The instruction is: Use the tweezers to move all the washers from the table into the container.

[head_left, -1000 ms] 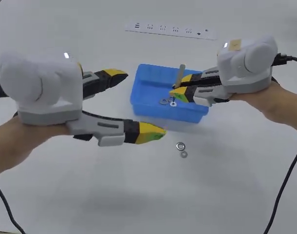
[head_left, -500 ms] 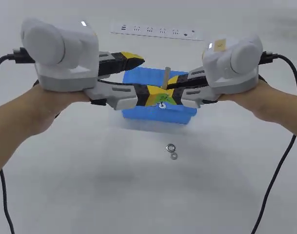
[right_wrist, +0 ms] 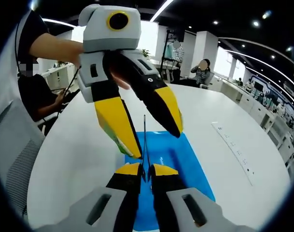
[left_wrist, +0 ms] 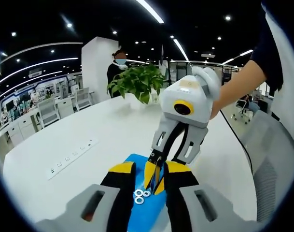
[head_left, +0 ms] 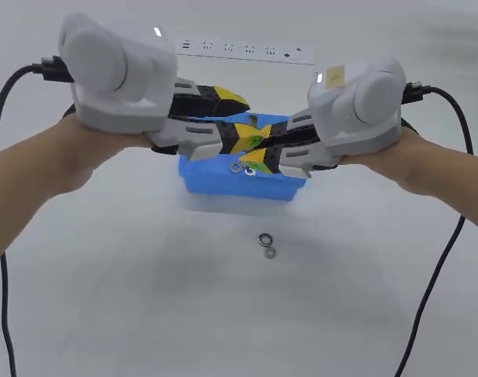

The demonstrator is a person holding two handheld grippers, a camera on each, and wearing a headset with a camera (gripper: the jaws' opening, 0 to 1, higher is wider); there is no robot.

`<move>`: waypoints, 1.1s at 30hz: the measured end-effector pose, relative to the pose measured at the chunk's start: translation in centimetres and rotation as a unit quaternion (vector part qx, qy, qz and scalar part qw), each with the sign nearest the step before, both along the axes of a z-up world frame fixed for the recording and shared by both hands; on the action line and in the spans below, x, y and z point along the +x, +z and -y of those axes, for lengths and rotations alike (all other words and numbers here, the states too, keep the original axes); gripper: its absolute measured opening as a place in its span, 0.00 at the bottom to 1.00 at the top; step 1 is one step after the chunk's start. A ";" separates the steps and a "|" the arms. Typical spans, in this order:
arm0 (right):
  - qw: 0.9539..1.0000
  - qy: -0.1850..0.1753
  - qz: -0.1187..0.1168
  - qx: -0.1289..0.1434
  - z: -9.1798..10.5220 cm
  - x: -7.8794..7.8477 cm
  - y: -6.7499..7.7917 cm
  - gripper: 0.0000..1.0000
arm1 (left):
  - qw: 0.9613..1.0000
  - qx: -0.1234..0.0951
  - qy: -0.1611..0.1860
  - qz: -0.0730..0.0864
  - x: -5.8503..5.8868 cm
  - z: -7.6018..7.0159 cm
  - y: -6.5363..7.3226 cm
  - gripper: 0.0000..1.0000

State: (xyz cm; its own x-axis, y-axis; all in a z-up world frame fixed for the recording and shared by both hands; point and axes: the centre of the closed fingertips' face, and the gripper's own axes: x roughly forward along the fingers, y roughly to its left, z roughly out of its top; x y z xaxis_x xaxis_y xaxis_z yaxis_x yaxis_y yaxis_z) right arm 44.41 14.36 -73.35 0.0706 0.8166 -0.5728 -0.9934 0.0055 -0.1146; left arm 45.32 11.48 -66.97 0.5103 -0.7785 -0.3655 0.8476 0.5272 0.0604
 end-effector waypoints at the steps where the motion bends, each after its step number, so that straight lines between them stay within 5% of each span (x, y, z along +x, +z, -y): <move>1: 1.000 0.001 0.000 -0.001 0.0 0.0 0.0 0.09 | 1.000 0.002 -0.007 0.001 -0.1 0.1 0.0 0.24; 4: 1.000 0.004 0.000 -0.002 -0.1 -0.2 0.0 0.09 | 1.000 -0.014 -0.016 0.002 -0.5 0.4 0.5 0.18; 11: 1.000 0.015 0.005 -0.005 -0.2 -0.5 0.1 0.09 | 0.999 0.003 -0.043 0.006 -1.4 0.8 0.3 0.08; 16: 1.000 0.015 0.013 -0.006 -0.2 -0.4 0.2 0.10 | 0.997 0.038 -0.055 0.050 -1.4 0.8 0.4 0.04; 18: 1.000 0.013 0.017 -0.004 -0.3 -0.3 0.5 0.11 | 0.996 0.038 -0.055 0.056 -1.5 0.8 0.7 0.04; 26: 0.999 0.007 0.039 -0.008 -0.2 -0.1 1.5 0.19 | 0.996 0.040 -0.047 0.063 -1.6 0.6 1.4 0.04; 33: 1.000 -0.015 0.019 -0.011 0.8 -0.5 1.7 0.35 | 0.997 0.022 -0.040 0.058 -2.8 0.7 2.7 0.04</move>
State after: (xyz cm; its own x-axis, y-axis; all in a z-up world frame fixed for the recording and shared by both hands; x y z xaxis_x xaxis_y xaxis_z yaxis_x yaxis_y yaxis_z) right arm 43.91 13.60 -71.60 0.1166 0.8014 -0.5866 -0.9877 0.0315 -0.1533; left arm 42.49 10.78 -64.26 0.4885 -0.8029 -0.3418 0.8725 0.4535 0.1817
